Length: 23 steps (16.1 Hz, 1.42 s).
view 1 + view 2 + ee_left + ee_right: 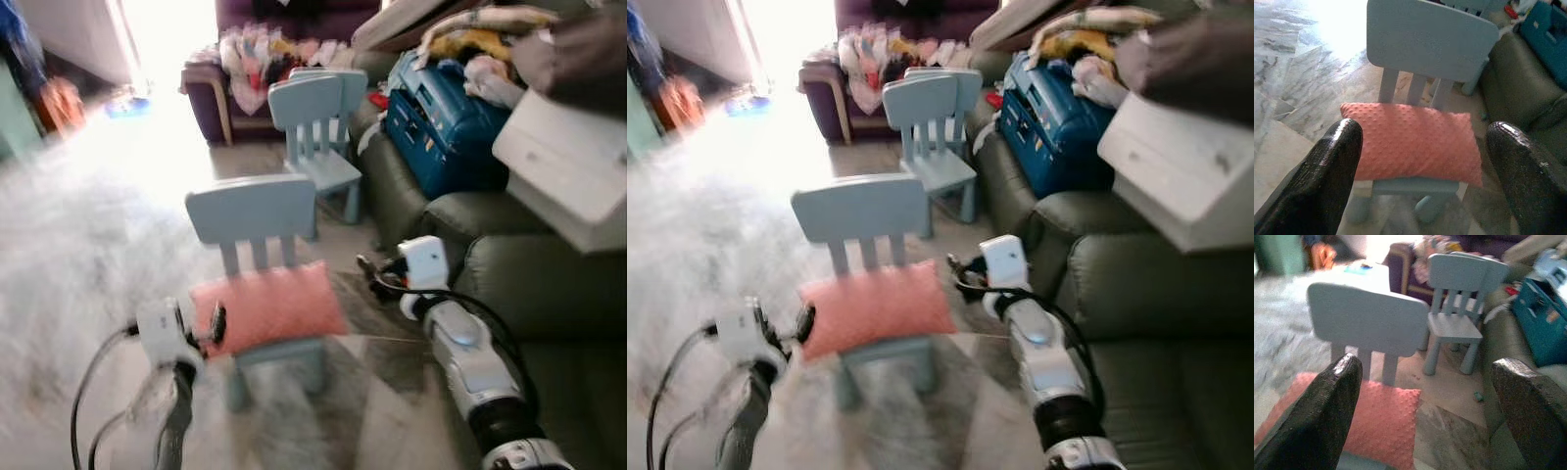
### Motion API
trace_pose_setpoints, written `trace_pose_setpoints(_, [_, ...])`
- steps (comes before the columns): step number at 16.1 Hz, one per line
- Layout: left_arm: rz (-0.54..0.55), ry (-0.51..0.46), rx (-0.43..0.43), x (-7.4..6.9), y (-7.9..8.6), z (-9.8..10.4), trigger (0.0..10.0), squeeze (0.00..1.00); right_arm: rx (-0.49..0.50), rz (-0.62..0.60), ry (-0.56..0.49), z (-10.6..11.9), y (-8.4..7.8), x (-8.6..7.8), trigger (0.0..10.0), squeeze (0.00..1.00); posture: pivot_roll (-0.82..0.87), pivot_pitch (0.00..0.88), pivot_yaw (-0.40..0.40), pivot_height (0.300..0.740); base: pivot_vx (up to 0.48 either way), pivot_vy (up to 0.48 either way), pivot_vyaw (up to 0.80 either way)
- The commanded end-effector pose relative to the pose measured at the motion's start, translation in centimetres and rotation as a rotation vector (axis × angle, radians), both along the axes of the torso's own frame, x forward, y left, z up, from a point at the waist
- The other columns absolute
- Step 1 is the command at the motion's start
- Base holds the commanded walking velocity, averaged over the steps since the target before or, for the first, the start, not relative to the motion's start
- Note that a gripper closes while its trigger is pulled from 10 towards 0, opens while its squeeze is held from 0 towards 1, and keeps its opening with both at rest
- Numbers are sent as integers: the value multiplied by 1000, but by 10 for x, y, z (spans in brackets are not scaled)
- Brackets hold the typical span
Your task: Move the pillow to the sofa
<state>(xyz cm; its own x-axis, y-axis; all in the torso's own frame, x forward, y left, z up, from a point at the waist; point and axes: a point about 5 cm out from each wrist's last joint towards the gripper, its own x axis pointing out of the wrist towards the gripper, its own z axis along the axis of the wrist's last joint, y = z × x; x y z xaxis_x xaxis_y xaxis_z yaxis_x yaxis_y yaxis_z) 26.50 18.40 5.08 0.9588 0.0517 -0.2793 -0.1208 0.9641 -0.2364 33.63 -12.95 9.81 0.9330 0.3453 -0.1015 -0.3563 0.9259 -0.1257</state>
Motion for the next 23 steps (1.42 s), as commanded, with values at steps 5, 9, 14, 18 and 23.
trace_pose_setpoints(5, [100,-13,56,-1,25,5,10000,0,22,59,-8,2,25,5,10000,0,-144,0,-1,740,0,0,0])
trace_pose_setpoints(9, [99,-47,31,-15,27,4,10000,0,30,-18,-17,1,9,7,10000,0,-151,0,40,740,162,0,0])
trace_pose_setpoints(14, [106,-44,21,-17,32,4,10000,0,23,-21,-20,-4,5,2,10000,0,-152,0,44,740,428,0,0])
trace_pose_setpoints(18, [100,-41,22,-18,31,4,10000,0,22,-23,-22,-5,5,2,10000,0,-150,0,48,740,426,0,0])
trace_pose_setpoints(23, [80,-31,21,-19,30,2,10000,0,29,-26,-31,-4,6,2,10000,0,-150,0,51,740,428,0,0])
